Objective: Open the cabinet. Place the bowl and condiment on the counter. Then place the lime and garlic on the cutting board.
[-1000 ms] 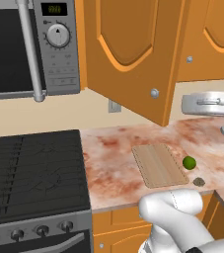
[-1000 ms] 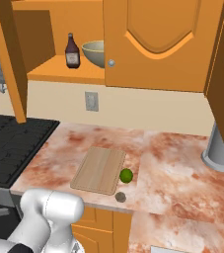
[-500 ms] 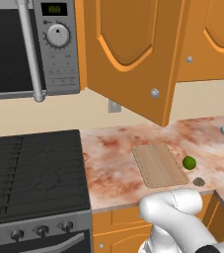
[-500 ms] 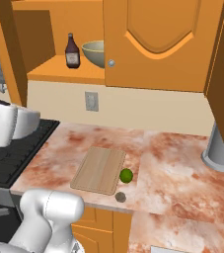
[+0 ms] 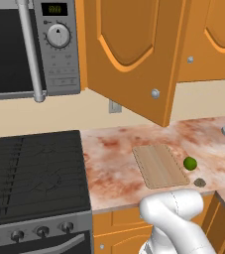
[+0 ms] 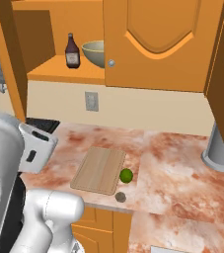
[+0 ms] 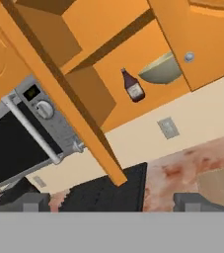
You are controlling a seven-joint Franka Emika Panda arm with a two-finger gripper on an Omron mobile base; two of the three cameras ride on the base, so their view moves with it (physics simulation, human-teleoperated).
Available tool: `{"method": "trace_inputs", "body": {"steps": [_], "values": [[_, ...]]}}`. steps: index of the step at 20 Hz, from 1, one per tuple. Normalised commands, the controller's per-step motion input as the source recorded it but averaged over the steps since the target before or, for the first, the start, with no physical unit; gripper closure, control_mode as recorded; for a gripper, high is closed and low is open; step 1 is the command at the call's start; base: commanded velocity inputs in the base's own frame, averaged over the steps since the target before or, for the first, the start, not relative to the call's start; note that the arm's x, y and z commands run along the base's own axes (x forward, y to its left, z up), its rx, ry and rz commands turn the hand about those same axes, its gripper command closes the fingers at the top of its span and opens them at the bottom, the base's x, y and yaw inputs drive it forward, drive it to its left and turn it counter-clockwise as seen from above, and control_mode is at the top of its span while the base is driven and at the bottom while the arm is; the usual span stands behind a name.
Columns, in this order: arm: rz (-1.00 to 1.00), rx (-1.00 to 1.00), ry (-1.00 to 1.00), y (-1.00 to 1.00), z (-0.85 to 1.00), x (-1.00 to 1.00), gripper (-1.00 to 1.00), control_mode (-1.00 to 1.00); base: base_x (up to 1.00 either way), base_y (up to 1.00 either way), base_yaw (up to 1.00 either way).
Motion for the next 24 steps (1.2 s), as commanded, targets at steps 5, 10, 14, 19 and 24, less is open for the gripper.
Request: {"method": "trace_inputs", "body": {"steps": [5, 10, 14, 19, 24], "values": [[0.08, 0.23, 0.22, 0.0, 0.02, 0.23, -1.0, -1.0, 0.0, 0.0, 0.0], [0.06, 0.23, 0.19, 0.0, 0.04, 0.17, -1.0, -1.0, 0.0, 0.0, 0.0], [0.05, 0.21, 0.06, 0.0, 0.0, 0.09, -1.0, -1.0, 0.0, 0.0, 0.0], [0.06, 0.17, 0.01, 0.03, 0.0, 0.16, -1.0, -1.0, 0.0, 0.0, 0.0], [0.02, 0.12, 0.01, 0.21, 0.0, 0.29, -1.0, -1.0, 0.0, 0.0, 0.0]]}}
